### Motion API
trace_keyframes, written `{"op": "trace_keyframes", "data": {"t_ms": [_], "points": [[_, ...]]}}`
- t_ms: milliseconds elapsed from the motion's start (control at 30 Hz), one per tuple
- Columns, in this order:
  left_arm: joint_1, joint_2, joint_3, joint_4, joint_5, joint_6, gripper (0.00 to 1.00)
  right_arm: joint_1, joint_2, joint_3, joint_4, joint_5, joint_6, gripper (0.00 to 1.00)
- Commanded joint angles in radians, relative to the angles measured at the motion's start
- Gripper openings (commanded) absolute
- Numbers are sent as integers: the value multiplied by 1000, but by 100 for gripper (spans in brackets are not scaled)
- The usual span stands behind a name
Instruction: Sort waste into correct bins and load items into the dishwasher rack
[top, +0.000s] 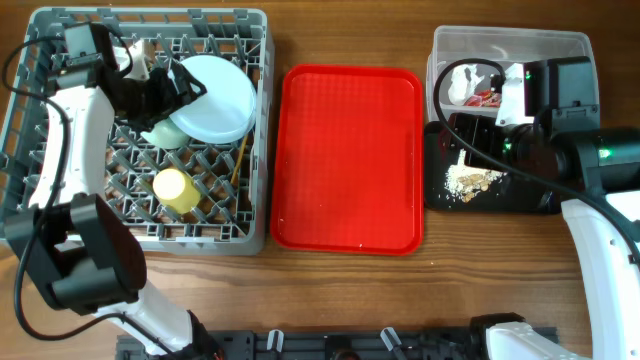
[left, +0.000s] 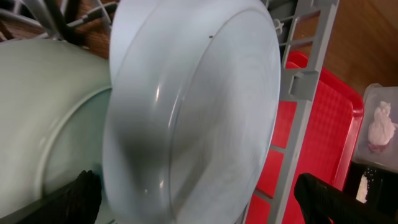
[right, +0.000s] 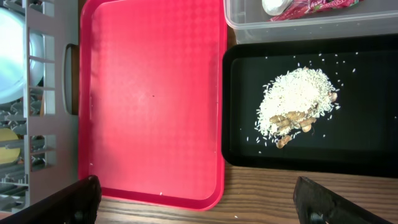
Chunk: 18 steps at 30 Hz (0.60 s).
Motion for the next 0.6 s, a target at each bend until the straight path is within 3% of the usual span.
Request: {"op": "trace_keyframes", "data": {"t_ms": [0, 367, 567], "points": [[-33, 16, -6, 17, -8, 19, 100, 2, -12, -10, -2, 21, 7, 100], [-47, -77, -4, 31, 22, 16, 94, 2, -12, -10, -1, 21, 8, 100], [-122, -96, -4, 26, 81, 16, 95, 2, -12, -10, -1, 21, 8, 100]]}}
